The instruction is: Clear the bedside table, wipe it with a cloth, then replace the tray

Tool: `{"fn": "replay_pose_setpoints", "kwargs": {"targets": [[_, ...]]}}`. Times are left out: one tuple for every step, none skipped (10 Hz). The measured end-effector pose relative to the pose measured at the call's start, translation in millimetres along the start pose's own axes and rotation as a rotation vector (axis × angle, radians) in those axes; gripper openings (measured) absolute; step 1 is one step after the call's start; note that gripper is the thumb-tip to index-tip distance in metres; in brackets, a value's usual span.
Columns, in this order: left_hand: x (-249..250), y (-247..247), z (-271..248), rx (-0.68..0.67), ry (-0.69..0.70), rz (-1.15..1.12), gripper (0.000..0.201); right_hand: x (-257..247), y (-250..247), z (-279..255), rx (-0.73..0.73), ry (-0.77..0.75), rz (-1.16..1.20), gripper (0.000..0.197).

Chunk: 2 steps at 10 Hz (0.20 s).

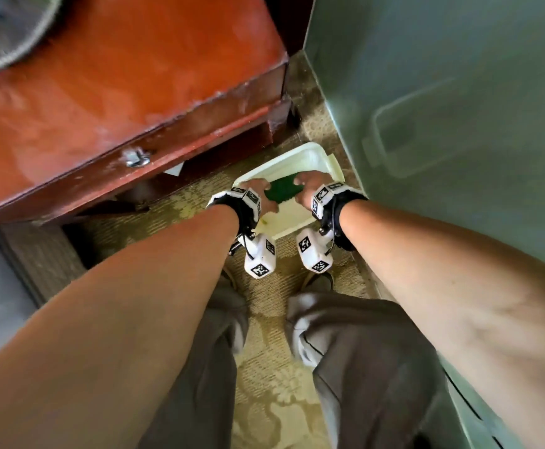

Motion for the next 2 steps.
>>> {"fn": "replay_pose_setpoints", "kwargs": {"targets": [[27.4,-57.0,-95.6,0.053,0.067,0.098,0.072,-41.9,-42.8,-83.4,0.010,-0.064,-0.054,0.045],[49.4,-117.4,-187.9,0.115,0.078,0.091,0.069,-83.8,-87.4,-164.9,0.050,-0.125,-0.118,0.036]]}}
Point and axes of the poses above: each hand's wrist, its own z-axis towards the middle knuckle, its own y-axis out of the palm, x = y × z, the point moved 9 cm from there along z, towards the middle knuckle, and after that the axes turned 2 degrees about z, right-handed, at the moved point
